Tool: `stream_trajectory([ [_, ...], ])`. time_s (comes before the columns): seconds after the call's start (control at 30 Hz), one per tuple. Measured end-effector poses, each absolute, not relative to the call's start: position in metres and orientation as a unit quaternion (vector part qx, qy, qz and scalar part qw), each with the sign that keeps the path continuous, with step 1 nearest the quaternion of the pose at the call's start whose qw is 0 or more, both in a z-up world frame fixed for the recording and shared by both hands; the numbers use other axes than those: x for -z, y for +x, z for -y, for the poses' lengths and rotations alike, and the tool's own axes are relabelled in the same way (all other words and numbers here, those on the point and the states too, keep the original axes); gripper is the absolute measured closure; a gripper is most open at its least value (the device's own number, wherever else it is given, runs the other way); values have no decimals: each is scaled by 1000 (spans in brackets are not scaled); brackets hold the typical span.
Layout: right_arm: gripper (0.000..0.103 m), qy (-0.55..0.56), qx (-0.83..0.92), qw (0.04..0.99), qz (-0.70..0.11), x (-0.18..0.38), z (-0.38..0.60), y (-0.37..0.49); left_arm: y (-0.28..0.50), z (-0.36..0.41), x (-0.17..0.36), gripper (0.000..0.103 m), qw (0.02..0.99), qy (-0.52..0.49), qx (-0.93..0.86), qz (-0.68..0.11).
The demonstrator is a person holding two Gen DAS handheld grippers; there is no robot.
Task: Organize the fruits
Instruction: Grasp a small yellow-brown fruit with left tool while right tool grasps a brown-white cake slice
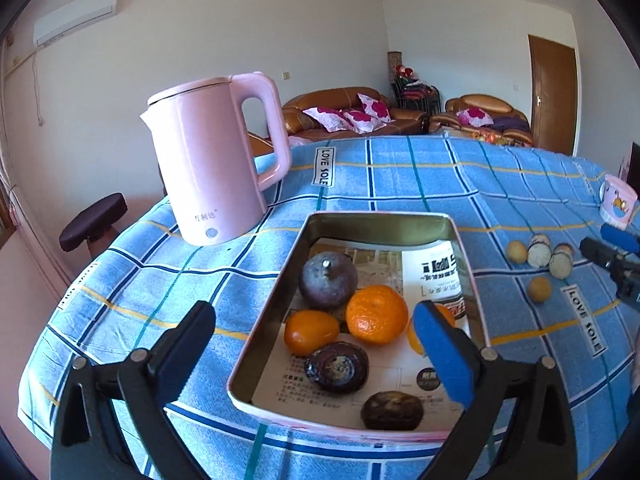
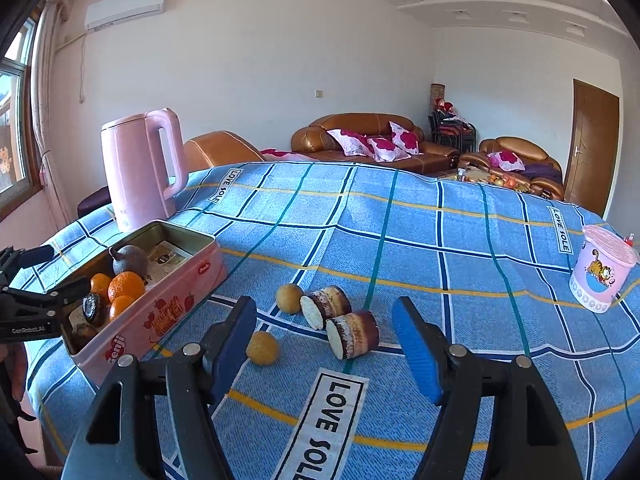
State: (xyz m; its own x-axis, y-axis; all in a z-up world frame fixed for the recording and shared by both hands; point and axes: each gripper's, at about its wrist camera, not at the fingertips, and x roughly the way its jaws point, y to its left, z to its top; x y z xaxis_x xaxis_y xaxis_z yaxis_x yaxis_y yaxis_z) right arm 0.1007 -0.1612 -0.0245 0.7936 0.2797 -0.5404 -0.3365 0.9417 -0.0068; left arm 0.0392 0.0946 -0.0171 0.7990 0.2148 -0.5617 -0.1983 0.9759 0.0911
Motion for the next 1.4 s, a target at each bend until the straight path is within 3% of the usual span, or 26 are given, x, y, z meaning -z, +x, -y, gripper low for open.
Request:
stream_trajectory([
  [0.23, 31, -87, -133, 939, -305, 32, 165, 116, 48, -49, -2, 2, 964, -12, -42, -262],
  [0.53, 33, -81, -151, 918, -357, 44, 173, 142, 81, 17, 9, 2, 962, 19, 8, -274],
  [0.67, 46, -89, -171, 900, -391, 54, 165, 156, 95, 21, 21, 2, 954, 9, 13, -300],
  [0.7, 53, -89, -180, 893, -404, 58, 163, 160, 97, 21, 23, 3, 953, 7, 14, -304],
  [0.73, 68, -86, -184, 888, -412, 61, 163, 162, 97, 22, 24, 3, 952, 6, 15, -306],
  [0.83, 68, -76, -184, 894, -402, 58, 168, 156, 97, 28, 27, 4, 951, 10, 25, -307],
  [1.03, 68, -78, -137, 905, -396, 54, 180, 143, 106, 51, 38, 22, 938, 14, 72, -338],
  [1.2, 68, -54, -124, 906, -402, 54, 192, 145, 124, 65, 56, 47, 918, 20, 92, -385],
  [1.27, 68, -48, -123, 905, -404, 54, 195, 146, 130, 66, 61, 51, 910, 10, 102, -401],
  [1.37, 68, -47, -122, 907, -401, 53, 194, 145, 137, 67, 68, 74, 898, 1, 112, -425],
  [1.4, 68, -46, -124, 907, -400, 53, 194, 145, 139, 66, 70, 74, 896, -2, 114, -428],
])
